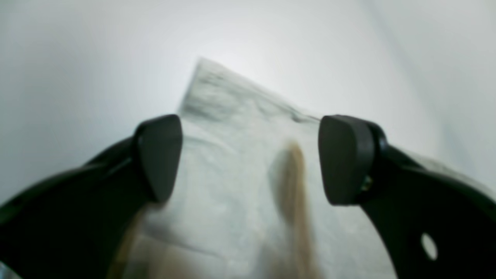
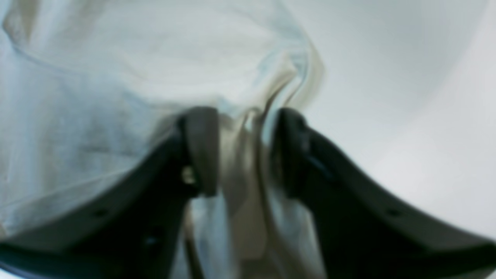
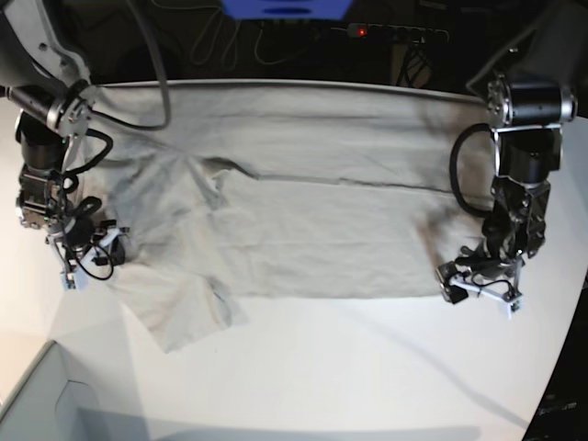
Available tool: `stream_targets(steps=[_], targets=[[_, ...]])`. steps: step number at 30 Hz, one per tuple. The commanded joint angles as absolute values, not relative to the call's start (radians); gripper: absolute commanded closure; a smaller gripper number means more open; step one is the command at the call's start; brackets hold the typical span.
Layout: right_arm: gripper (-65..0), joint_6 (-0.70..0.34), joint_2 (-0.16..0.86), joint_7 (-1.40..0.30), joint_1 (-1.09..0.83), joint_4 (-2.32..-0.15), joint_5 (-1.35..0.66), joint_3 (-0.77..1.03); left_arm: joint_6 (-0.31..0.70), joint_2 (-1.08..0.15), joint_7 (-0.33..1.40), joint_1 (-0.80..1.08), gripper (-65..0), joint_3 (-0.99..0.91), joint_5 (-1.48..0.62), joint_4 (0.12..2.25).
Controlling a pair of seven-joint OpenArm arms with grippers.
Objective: Layout the t-shirt on the table in an organized manner, then fold the t-shirt properly
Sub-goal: 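Lower both grippers to the shirt's middle and grasp the fabric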
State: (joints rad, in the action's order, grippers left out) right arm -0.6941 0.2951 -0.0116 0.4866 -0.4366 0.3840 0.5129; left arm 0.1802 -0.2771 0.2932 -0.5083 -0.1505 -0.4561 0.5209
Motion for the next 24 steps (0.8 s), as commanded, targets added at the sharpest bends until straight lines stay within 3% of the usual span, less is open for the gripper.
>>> stream_targets(steps=[1, 4, 7, 17, 21, 23, 24], targets=[[-15.0, -0.698, 0.302, -0.036, 0.501, -0.441, 0.394, 0.509, 0.18, -0.295, 0.257, -0.544, -53.3, -0.15, -0.463, 0.519], [-6.9, -0.698, 0.302, -0.036, 0.499, -0.441, 0.394, 0.507, 0.177, -0.295, 0.245, -0.57, -53.3, -0.148, -0.461, 0.453], [-2.8, -0.698, 0.303, -0.036, 0.499, -0.441, 0.394, 0.507, 0.174, -0.297, 0.242, -0.576, -53.3, -0.148, -0.461, 0.417], [-1.4, -0.698, 0.306, -0.036, 0.501, -0.441, 0.394, 0.506, 0.18, -0.325, 0.217, -0.573, -53.2, -0.147, -0.461, 0.334], [0.0, -0.698, 0.305, -0.036, 0.501, -0.441, 0.394, 0.506, 0.182, -0.309, 0.217, -0.573, -52.9, -0.147, -0.346, 0.312], [0.0, -0.698, 0.305, -0.038, 0.501, -0.441, 0.394, 0.506, 0.182, -0.288, 0.217, -0.573, -49.9, -0.148, -0.291, 0.312], [0.0, -0.698, 0.305, -0.038, 0.501, -0.441, 0.394, 0.506, 0.182, -0.282, 0.217, -0.573, -45.3, -0.148, -0.269, 0.312]])
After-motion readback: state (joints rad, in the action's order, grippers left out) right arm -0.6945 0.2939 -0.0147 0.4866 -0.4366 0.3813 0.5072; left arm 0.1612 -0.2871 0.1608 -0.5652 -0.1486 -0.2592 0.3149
